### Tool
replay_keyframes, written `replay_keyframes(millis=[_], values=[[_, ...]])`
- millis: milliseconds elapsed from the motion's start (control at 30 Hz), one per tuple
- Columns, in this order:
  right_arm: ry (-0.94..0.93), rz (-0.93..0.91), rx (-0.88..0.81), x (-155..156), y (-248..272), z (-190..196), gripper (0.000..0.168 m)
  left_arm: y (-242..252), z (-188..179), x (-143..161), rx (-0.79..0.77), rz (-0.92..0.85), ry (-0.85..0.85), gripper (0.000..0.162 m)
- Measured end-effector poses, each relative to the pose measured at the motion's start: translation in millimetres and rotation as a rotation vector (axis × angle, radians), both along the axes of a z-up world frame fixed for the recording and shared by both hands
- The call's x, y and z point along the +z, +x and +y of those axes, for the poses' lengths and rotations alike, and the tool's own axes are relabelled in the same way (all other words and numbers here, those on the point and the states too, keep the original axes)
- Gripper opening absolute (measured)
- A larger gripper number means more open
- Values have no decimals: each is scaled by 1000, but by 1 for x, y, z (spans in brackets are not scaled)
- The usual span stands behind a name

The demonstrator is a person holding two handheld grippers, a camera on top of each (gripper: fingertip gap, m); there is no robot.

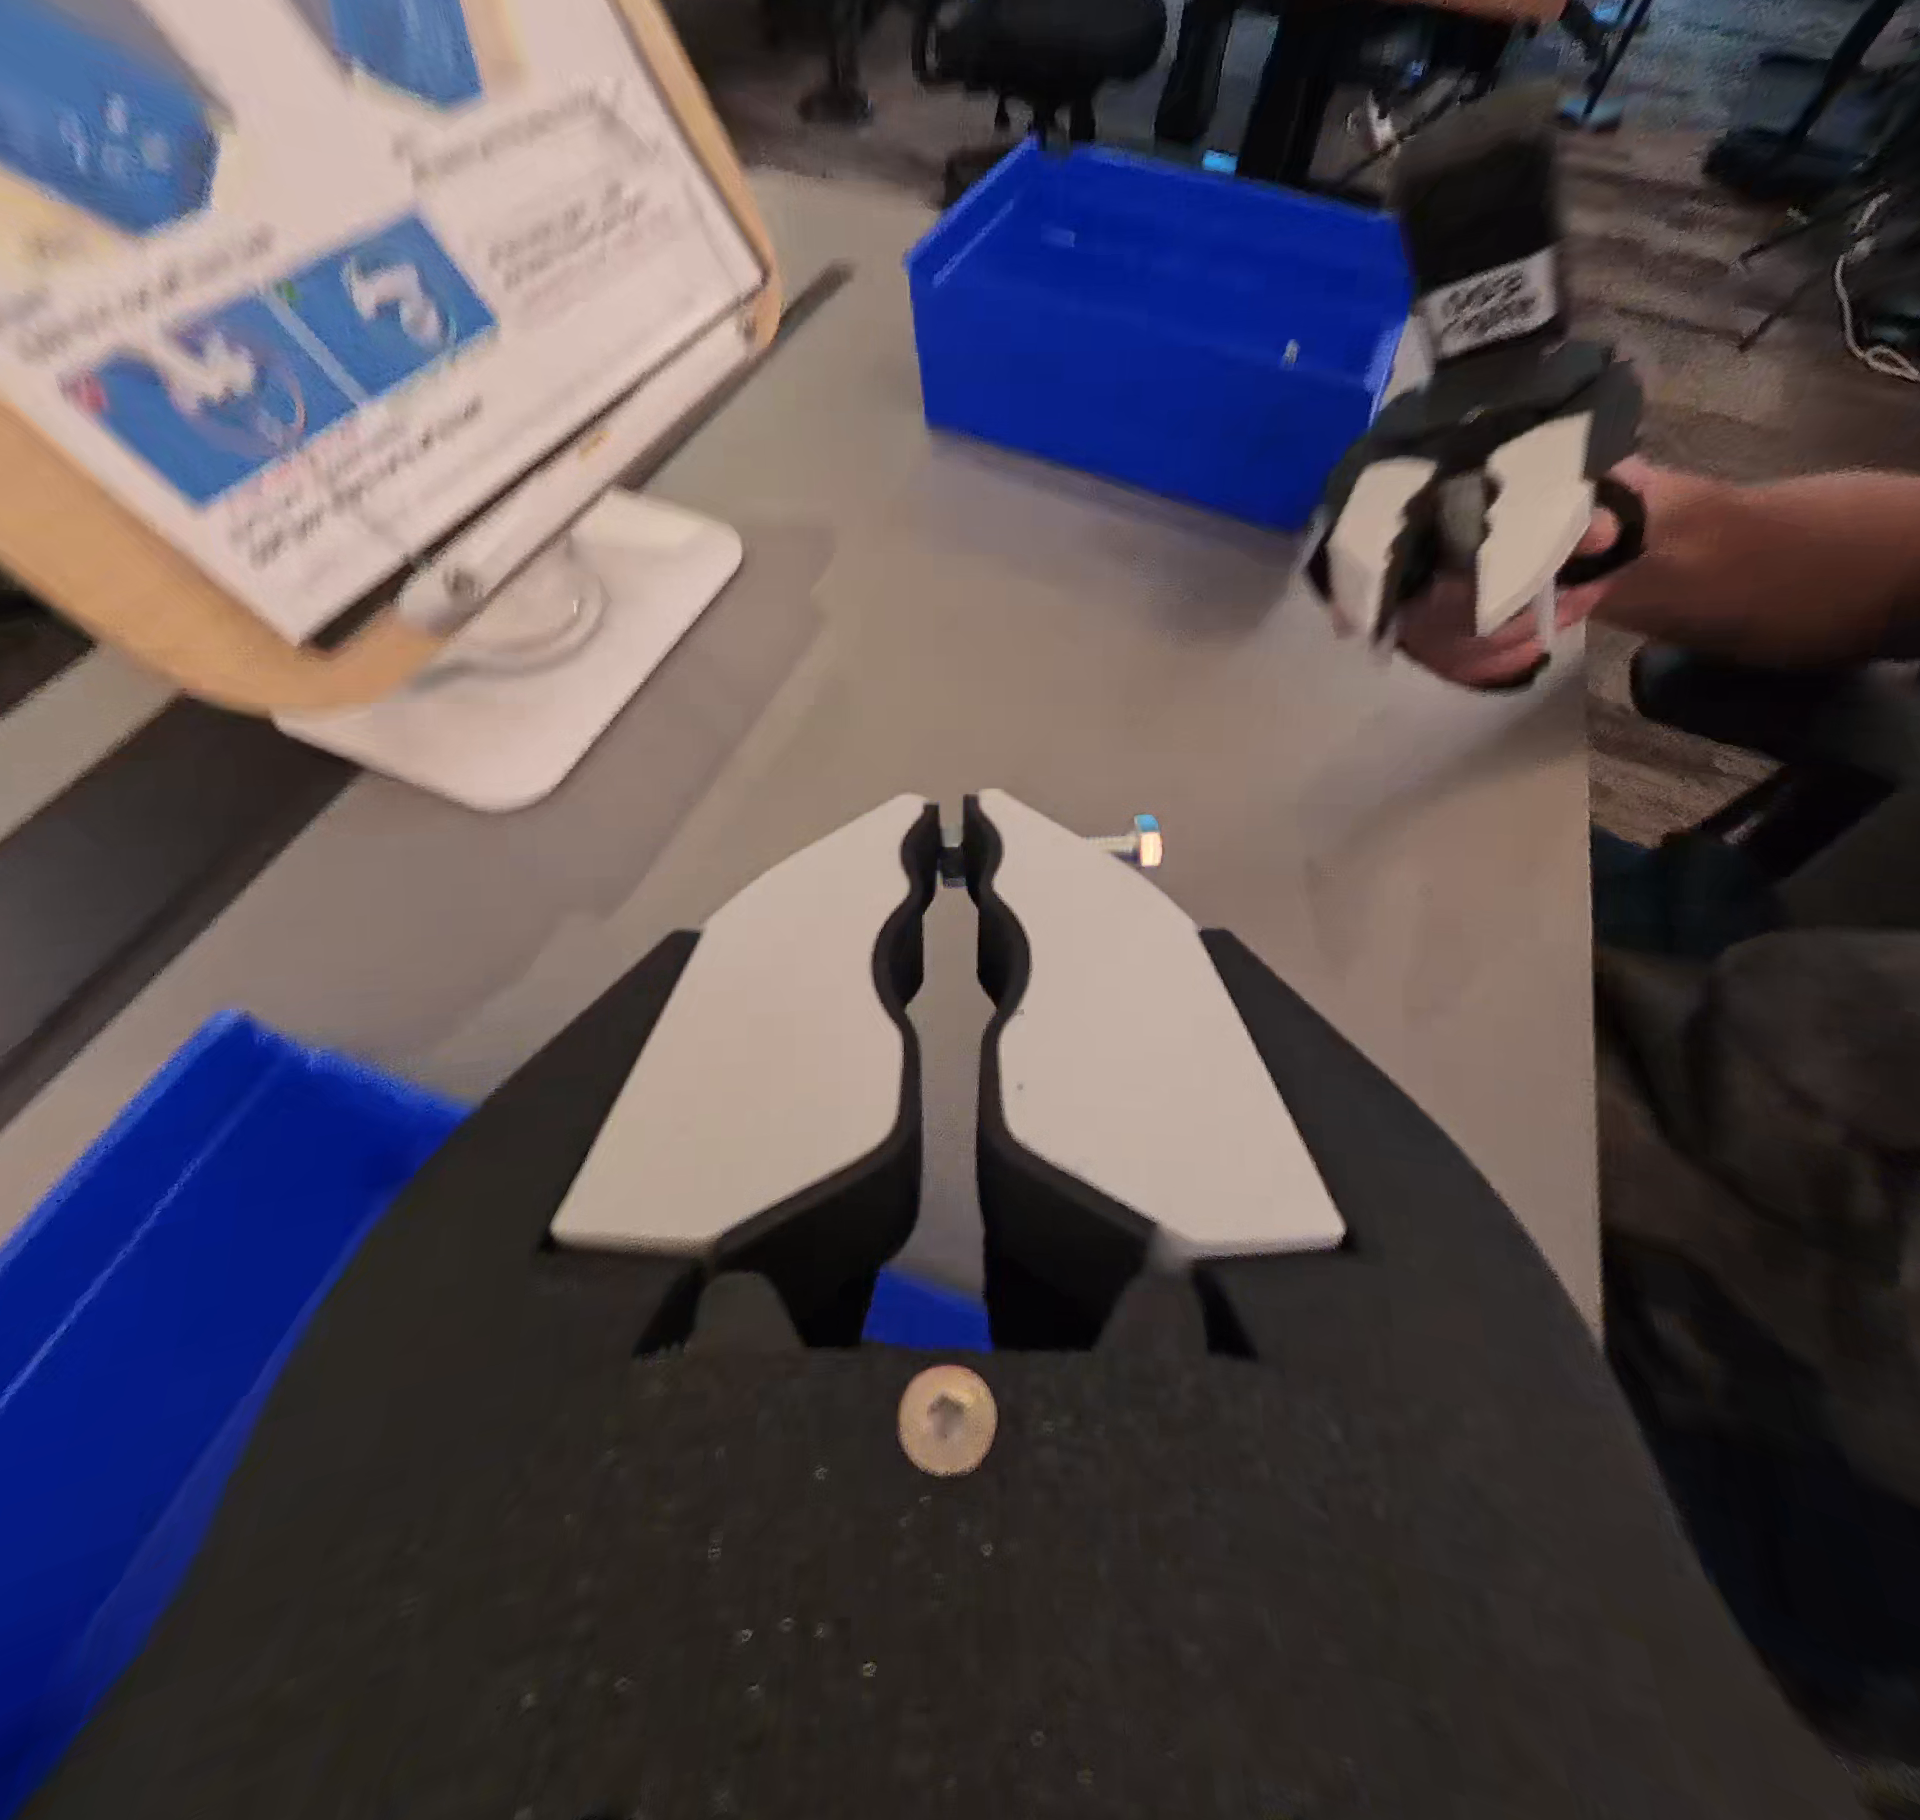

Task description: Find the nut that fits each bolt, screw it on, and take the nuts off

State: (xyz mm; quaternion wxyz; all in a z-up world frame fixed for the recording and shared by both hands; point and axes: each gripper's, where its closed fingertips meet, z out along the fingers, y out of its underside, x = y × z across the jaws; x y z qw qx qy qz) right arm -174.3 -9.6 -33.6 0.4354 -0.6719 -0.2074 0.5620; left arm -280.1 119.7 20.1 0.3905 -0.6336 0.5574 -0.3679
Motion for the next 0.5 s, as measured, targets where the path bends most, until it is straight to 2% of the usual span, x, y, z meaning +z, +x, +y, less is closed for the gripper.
replay_keyframes(millis=[67,100,200,267,433,500], values=[[-44,46,-25,9,-7,19,41,24,-7,8,60,-28,59,4],[-8,3,-92,9,-7,30,48,36,-9,9,110,-47,69,4],[286,-318,-356,5,5,46,44,70,-22,4,214,-93,41,4],[480,-478,-481,10,17,45,34,87,-31,-10,269,-85,-16,4],[676,-773,-474,-10,26,36,33,117,-54,-52,285,58,-131,4],[788,-859,-483,-14,29,32,28,124,-66,-64,253,91,-189,4]])
